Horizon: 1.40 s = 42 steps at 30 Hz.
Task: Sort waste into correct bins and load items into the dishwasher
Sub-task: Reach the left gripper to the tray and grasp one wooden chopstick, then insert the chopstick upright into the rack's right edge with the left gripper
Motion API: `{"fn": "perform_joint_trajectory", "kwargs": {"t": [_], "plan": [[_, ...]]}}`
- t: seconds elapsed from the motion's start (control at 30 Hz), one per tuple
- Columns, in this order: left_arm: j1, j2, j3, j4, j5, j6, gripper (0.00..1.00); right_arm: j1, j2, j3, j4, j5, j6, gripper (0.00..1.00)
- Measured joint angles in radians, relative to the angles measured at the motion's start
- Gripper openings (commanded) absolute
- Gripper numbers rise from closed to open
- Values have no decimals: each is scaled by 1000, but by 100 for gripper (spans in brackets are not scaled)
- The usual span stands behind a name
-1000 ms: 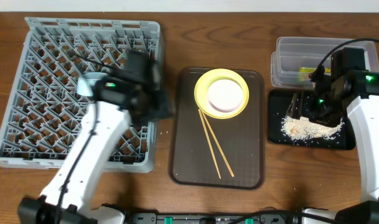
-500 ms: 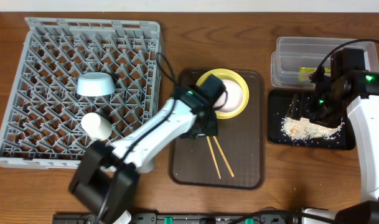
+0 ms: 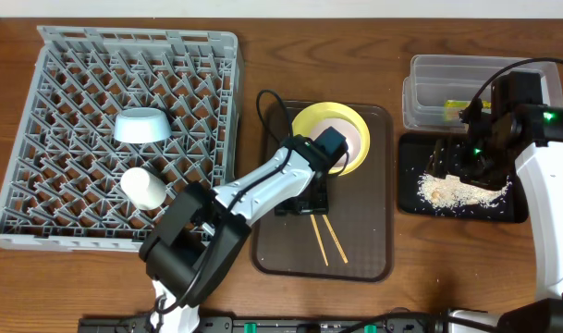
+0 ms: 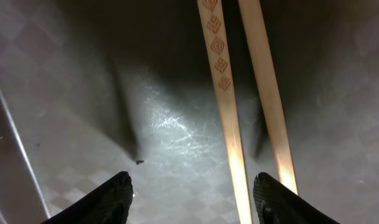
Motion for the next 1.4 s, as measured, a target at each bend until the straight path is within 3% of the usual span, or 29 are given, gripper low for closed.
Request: {"fn": "perform_joint_trajectory", "kwargs": {"t": [0.2,0.4,0.9,1.0,1.17,1.4], "plan": [[-2,32,0,18,0,0,63,0,0,0,0,0,0,72],[-2,34,-2,18,1,0,44,0,0,0,0,0,0,71],[-2,18,-32,54,0,-3,43,0,0,0,-3,0,0,71],[-2,18,-33,53,-1,-3,25,0,0,0,-4,0,0,70],[-2,18,-33,55,0,-3,12,0,0,0,-6,0,0,70],[19,17,-33,57,13,-3,8,0,0,0,-8,0,0,70]]}}
